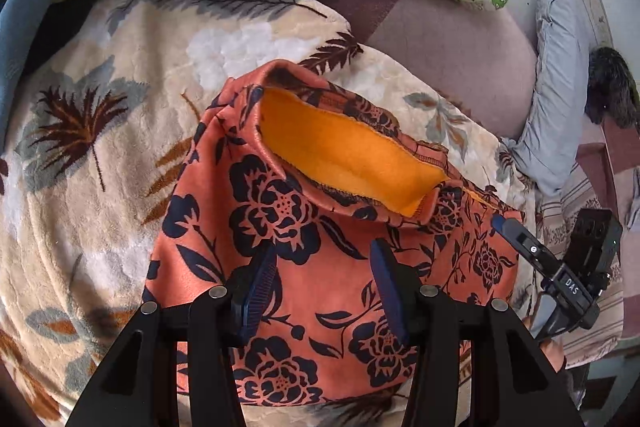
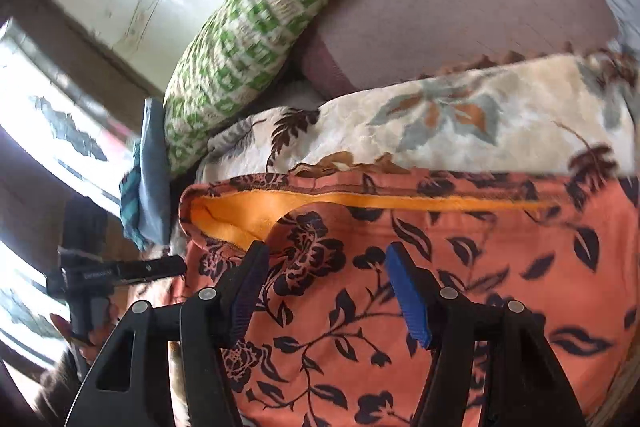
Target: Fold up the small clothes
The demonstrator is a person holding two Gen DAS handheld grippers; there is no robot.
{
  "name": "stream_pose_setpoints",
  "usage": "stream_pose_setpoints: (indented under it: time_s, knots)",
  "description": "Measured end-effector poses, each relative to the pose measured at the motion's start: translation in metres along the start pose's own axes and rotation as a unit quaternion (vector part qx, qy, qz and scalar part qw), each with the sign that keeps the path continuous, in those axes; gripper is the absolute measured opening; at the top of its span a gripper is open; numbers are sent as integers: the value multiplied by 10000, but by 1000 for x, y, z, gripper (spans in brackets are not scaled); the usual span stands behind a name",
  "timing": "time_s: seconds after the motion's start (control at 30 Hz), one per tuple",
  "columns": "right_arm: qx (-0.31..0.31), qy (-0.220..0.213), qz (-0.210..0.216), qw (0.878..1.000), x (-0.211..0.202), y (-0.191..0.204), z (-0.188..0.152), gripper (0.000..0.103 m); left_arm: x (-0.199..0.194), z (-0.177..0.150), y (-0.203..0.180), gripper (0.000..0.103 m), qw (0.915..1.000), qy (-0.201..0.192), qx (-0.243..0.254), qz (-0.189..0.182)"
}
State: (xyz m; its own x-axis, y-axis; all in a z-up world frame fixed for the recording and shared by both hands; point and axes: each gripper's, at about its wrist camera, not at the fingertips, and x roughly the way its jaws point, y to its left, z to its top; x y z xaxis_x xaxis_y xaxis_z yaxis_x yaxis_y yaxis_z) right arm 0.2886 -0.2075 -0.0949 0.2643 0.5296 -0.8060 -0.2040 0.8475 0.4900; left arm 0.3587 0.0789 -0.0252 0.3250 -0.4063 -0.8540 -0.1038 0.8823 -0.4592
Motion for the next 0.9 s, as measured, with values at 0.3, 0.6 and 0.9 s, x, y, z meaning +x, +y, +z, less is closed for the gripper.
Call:
stream_pose_setpoints:
  time_s: [0.3,0.6,0.9]
  knots:
    - [-2007,1016,-714,9717,77,36,16,63,42,26,-8,49,9990,193,282,290]
    - [-1546,773,-1642,9712,102,11,34,7,82,87,13,15,9897,-266,-509,1309]
    - [348,-765,-958,9918,-28,-40,5,39,12,51,47,35,9958,-516,-564,505]
